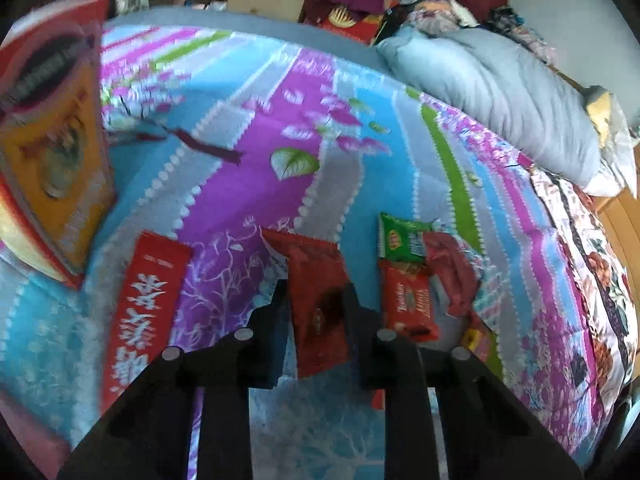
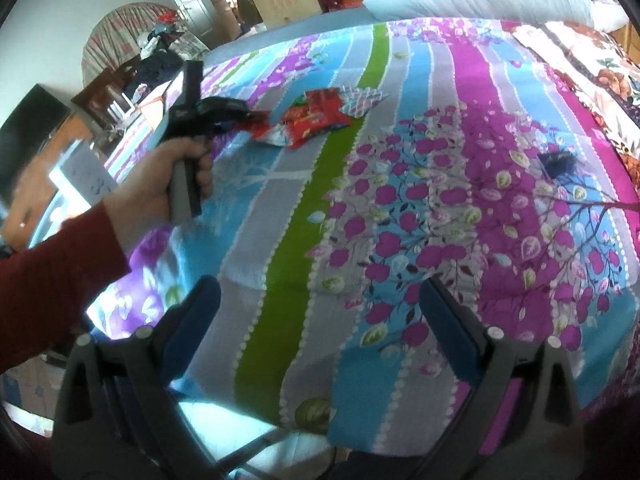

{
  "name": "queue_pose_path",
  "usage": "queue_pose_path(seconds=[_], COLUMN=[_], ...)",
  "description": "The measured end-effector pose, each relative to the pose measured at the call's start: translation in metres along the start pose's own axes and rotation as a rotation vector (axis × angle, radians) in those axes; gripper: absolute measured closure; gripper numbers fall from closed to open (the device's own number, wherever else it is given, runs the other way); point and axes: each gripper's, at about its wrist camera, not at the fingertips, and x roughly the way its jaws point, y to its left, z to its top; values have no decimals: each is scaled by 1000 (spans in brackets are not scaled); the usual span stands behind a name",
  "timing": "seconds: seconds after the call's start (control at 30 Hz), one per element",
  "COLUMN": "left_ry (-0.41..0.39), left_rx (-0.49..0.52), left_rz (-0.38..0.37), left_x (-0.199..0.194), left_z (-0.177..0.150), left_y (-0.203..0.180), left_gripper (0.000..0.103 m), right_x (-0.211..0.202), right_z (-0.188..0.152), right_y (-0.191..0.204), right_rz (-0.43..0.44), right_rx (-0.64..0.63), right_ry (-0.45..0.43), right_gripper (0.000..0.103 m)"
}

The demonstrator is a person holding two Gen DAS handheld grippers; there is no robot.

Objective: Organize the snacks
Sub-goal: 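Lower the left tool onto the dark red chocolate packet and grasp it, then grasp the red bar packet on the sheet with the right tool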

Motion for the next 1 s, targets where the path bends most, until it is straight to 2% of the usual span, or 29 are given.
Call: queue_pose_path(seconds=[0.1,0.3,0.4,0.5,0.6,0.63,0.7,0.8,0.87,0.93,1.0], left_ry=[-24,-22,-3,-5,-27,-34,-43,-44,-43,-42,-44], left_rx=[25,75,78,102,113,113,117,117,117,119,122], left_rz=[5,-56,-77,-80,-71,-69,-68,-70,-70,-69,-69], left_x=[-35,-98,-119,-134,-144,-147,-150,-151,-151,-152,-154], left_z=[-13,-62,-82,-91,-90,-90,-87,-87,-87,-87,-88], left_y=[-6,-18,-19,-19,-18,-18,-17,-16,-16,-15,-14], left_gripper=[79,79,79,79,79,79,79,79,79,79,79], right_x=[12,61,104,137,161,171,185,201,207,213,212], right_z=[14,67,96,116,133,136,142,150,152,151,147], right_y=[0,-10,-20,-33,-32,-32,-30,-24,-25,-27,-33], right_rz=[9,78,177,323,360,349,352,287,243,192,182], right_rx=[-15,-1,76,273,370,406,447,453,446,417,400], right_ry=[-22,-69,-11,22,10,19,31,24,20,20,14], right_gripper=[3,3,3,4,14,24,35,37,43,68,75])
